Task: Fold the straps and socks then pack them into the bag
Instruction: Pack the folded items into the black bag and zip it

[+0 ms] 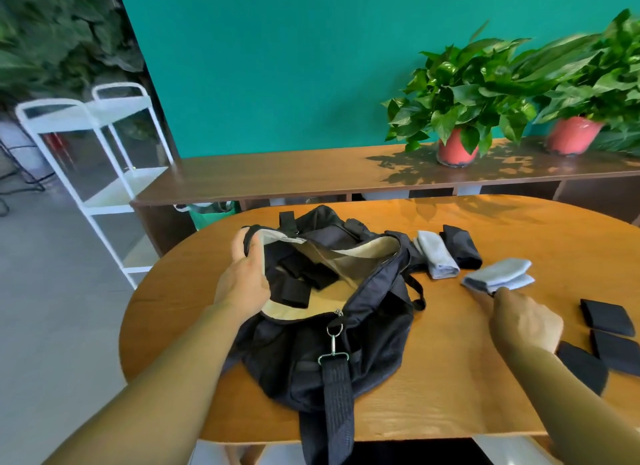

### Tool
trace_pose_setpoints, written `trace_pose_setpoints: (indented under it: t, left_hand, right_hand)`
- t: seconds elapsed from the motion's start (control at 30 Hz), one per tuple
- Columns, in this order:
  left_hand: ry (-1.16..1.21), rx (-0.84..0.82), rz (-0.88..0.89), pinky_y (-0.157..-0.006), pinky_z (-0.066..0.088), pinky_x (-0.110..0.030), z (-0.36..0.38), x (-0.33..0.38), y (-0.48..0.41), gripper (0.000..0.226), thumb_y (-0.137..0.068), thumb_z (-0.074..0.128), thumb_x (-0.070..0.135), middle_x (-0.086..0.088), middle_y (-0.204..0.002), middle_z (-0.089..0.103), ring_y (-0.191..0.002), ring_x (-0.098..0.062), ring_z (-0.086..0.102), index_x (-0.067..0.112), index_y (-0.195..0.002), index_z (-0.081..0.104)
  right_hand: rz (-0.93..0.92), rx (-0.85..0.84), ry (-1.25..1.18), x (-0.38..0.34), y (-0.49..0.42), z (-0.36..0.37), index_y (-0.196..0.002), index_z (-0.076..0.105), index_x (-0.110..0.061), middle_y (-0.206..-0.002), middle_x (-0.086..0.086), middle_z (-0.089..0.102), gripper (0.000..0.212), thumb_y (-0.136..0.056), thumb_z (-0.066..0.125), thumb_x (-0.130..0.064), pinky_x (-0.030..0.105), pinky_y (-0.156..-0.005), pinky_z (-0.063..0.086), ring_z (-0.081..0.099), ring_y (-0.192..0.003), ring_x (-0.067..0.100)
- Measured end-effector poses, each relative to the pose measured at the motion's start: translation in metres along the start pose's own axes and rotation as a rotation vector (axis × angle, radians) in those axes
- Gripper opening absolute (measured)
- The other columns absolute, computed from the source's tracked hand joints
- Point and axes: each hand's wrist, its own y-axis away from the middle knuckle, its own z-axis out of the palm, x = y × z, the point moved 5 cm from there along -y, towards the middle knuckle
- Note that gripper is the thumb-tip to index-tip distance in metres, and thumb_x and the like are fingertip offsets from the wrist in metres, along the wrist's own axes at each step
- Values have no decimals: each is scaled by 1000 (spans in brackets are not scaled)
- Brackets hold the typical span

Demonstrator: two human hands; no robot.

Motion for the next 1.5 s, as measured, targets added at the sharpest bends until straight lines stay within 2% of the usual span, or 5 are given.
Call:
trace_pose_setpoints:
  t: [0.47, 0.63, 0.87, 1.07, 1.5]
  left_hand:
    - [-89, -90, -17, -45, 32, -23, 16, 9, -3, 85, -88, 58, 8, 0, -158, -12, -71, -14, 51, 26, -151, 4]
    - [-280, -109, -65, -74, 46, -34, 13, 17, -4, 87, -86, 64, 21, -6, -156, -7, -122, -29, 40, 30, -150, 6]
    - [-467, -65, -136, -97, 32, -40, -2, 57, 5, 76, -79, 67, 30, -7, -156, -3, -136, -32, 16, 34, -144, 28]
    - [-258, 117, 325, -110, 20, -45, 7, 165, 27, 63, -75, 67, 12, -5, -156, 2, -142, -31, 10, 22, -133, 45]
    - [-333, -438, 923, -119, -5, -35, 167, 315, 62, 79, -93, 46, 8, -1, -161, -14, -148, -15, -8, 14, -153, -5]
  right_hand:
    - [-153, -68, 225, -10, 16, 5, -106, 54, -25, -98, -9, 66, 22, -96, 40, -12, 22, -55, 36, 64, -88, 10]
    - [-147, -38, 131, -9, 23, 15, -108, 57, -21, -110, -3, 63, 24, -95, 41, -9, 24, -62, 37, 57, -103, 14]
    - [-172, -6, 72, -6, 23, 18, -107, 58, -20, -109, -2, 62, 23, -93, 43, -10, 24, -66, 40, 55, -104, 15]
    - [-186, 54, -2, 3, 31, 16, -104, 57, -18, -107, -1, 62, 20, -92, 44, -9, 25, -63, 37, 57, -102, 16]
    - [-288, 194, -124, 16, 30, 23, -50, 53, -12, -48, 6, 51, 36, -37, 83, 2, 24, -42, 20, 53, -45, 24]
